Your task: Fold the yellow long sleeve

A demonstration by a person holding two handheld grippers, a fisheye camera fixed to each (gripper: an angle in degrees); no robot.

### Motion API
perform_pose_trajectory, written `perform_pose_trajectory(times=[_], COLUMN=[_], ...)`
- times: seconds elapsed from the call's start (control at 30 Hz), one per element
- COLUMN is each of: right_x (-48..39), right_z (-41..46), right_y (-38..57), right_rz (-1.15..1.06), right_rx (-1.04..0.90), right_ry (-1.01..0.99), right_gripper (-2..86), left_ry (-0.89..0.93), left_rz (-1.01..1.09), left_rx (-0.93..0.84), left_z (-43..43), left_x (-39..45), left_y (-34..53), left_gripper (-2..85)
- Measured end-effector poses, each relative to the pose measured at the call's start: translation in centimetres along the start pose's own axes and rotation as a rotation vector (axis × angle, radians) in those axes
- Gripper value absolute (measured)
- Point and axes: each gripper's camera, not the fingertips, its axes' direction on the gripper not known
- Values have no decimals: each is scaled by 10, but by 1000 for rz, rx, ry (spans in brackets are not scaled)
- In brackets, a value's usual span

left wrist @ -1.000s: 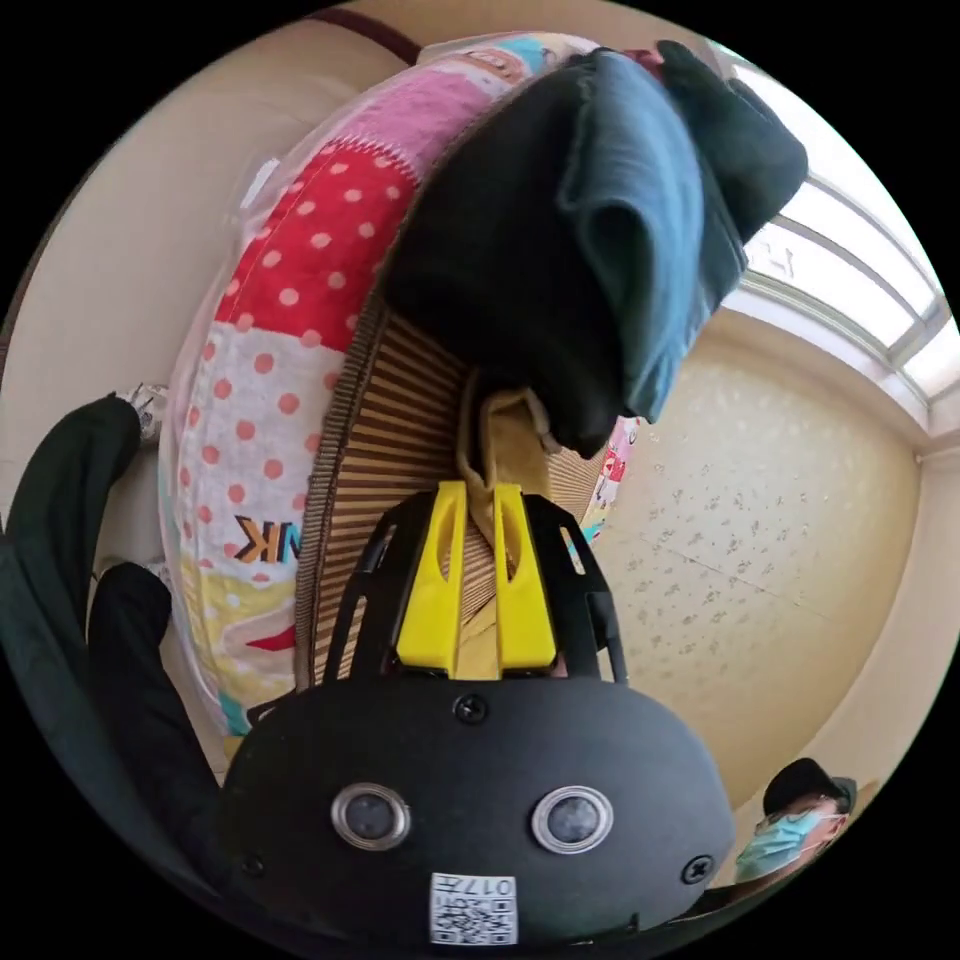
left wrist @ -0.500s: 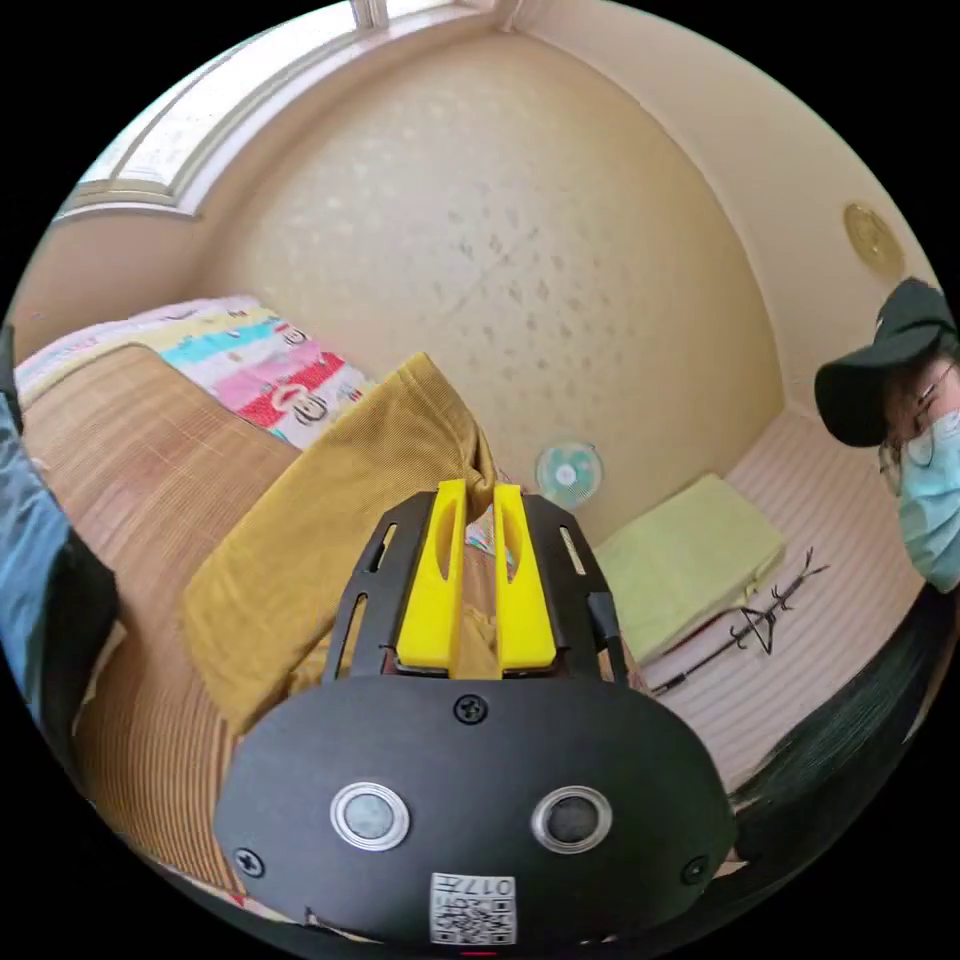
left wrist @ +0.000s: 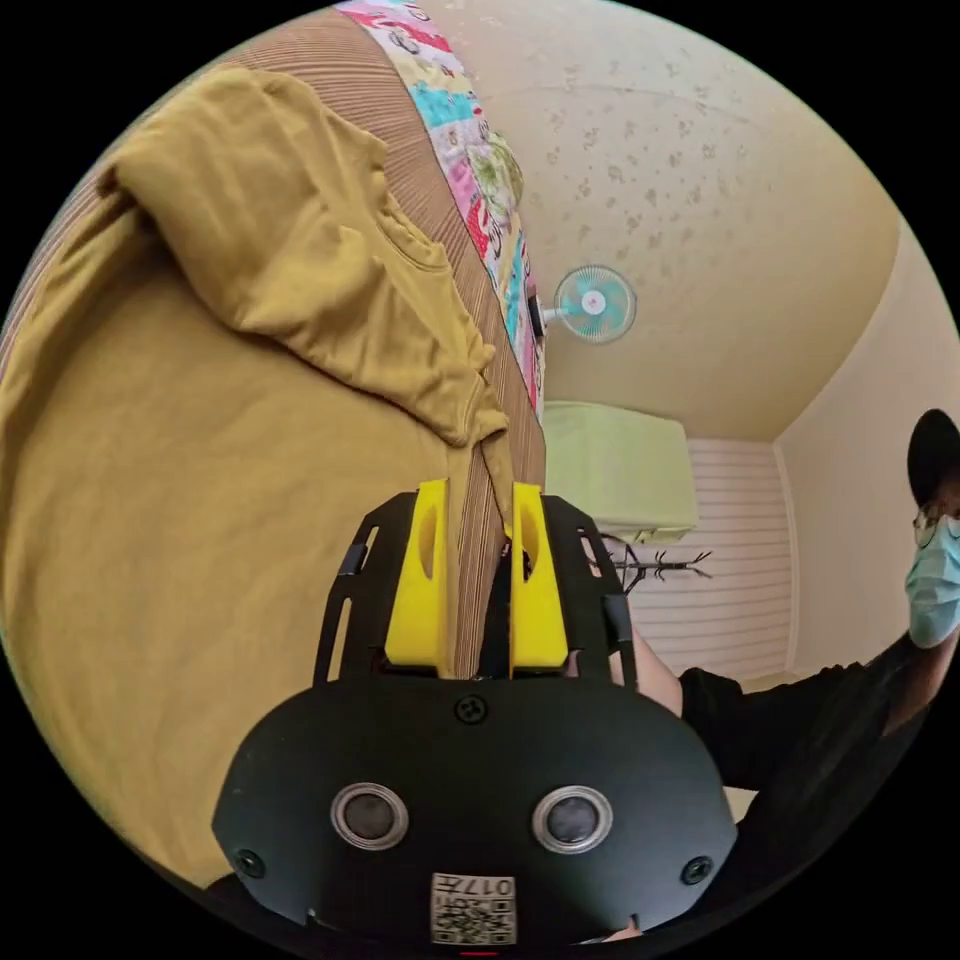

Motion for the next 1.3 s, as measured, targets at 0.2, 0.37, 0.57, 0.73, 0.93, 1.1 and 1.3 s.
perform_pose_trajectory(times=[0.2,0.37,0.57,0.73,0.93,1.1,1.3], right_x=[-29,-150,-346,-339,-248,-235,-186], right_z=[24,-11,-10,101,226,169,126], right_y=[-37,-40,184,387,478,425,314], right_rz=[9,-322,-1295,-1686,-1739,-1703,-1397], right_rx=[-1,169,351,41,-398,-397,-463], right_ry=[20,204,186,-9,270,332,514], right_gripper=[41,27,22,18,24,61,96], left_ry=[107,198,245,208,115,-224,-527], left_rz=[-120,-129,-96,-78,-100,70,-5], left_rx=[132,256,310,316,299,121,-59], left_z=[-82,-131,-161,-166,-182,-198,-189], left_x=[-31,-31,-26,-22,-32,-7,-24], left_y=[10,11,6,10,28,38,67], left_gripper=[102,101,101,101,102,113,152])
